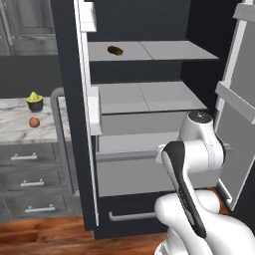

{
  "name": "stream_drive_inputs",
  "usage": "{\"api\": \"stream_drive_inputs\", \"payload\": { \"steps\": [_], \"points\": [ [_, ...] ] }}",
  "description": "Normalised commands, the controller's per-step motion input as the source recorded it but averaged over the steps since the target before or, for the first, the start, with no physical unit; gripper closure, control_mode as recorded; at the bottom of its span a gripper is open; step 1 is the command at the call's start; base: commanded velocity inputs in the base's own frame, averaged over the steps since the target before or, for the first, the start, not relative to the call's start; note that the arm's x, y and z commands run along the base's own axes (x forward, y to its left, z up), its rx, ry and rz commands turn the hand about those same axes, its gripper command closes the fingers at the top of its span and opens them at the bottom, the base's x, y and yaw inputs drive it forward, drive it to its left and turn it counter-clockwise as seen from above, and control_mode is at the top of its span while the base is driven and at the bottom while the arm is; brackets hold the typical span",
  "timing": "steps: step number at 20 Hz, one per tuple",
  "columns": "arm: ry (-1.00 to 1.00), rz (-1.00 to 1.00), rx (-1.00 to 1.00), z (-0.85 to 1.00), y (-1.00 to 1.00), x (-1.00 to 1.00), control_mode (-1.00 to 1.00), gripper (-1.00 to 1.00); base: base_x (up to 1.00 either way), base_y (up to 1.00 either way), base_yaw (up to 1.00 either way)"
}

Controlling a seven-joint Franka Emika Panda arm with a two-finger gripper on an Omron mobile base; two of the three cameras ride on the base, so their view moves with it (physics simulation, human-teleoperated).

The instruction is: Place the onion and lime inside the fridge drawer. Close the drawer after placing the vegetables.

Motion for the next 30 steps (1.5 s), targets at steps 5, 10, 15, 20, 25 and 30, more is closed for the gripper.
{"api": "stream_drive_inputs", "payload": {
  "steps": [5,10,15,20,25,30],
  "points": [
    [0.00,0.00,0.00,0.00,0.00,0.00,1.00,1.00,0.28,-0.16,0.03],
    [-0.13,0.01,0.00,0.42,-0.10,-0.24,-1.00,1.00,0.01,-0.11,0.02],
    [-0.09,0.00,0.00,0.96,-0.08,0.36,-1.00,1.00,0.00,0.00,0.00],
    [0.01,0.02,0.00,0.50,-0.14,0.94,-1.00,1.00,0.00,0.00,0.00],
    [0.04,0.02,0.00,-0.15,0.00,0.79,-1.00,1.00,0.00,0.00,0.00],
    [0.09,0.08,0.00,-0.69,0.00,0.78,-1.00,1.00,0.00,0.00,0.00]
  ]
}}
